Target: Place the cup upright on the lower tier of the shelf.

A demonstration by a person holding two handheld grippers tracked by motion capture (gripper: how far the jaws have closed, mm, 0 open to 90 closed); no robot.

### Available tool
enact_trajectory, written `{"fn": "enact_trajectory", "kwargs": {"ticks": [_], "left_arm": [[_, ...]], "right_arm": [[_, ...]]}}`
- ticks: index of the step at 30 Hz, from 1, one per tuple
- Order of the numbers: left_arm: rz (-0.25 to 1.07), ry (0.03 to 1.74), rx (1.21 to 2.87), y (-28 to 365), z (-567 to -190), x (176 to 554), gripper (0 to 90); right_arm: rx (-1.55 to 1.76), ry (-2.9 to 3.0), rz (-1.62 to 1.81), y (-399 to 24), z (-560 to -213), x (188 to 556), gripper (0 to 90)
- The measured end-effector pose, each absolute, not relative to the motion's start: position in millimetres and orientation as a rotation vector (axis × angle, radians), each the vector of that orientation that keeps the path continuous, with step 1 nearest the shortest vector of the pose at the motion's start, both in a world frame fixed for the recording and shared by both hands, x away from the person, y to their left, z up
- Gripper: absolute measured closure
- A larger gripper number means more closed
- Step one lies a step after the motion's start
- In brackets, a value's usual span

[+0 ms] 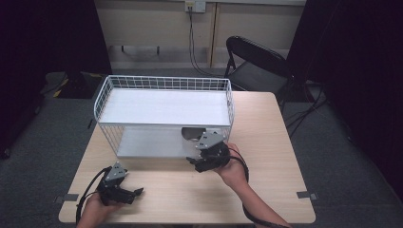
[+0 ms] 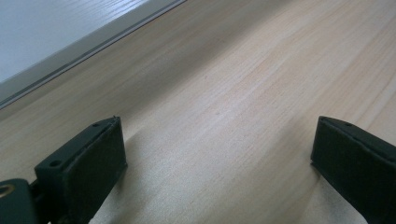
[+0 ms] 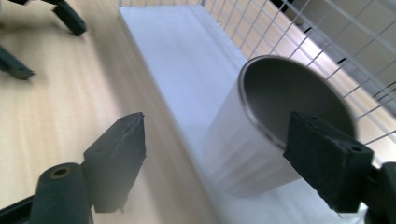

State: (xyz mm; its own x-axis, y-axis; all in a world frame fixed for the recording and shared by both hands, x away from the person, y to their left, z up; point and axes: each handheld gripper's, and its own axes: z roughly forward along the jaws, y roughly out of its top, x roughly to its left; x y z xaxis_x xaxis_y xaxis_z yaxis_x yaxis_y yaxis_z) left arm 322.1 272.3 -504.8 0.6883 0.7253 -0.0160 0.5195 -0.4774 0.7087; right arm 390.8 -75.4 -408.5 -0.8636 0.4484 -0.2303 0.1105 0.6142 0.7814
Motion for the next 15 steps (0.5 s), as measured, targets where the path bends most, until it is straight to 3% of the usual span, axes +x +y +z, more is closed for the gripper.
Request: {"fn": "enact_trajectory", "kwargs": {"ticks": [15], "left_arm": [[0.372, 0.947, 2.191, 272, -505, 322, 2.1]], "right_arm": [[0.467, 2.530, 1.266, -84, -420, 373, 14.9]]}}
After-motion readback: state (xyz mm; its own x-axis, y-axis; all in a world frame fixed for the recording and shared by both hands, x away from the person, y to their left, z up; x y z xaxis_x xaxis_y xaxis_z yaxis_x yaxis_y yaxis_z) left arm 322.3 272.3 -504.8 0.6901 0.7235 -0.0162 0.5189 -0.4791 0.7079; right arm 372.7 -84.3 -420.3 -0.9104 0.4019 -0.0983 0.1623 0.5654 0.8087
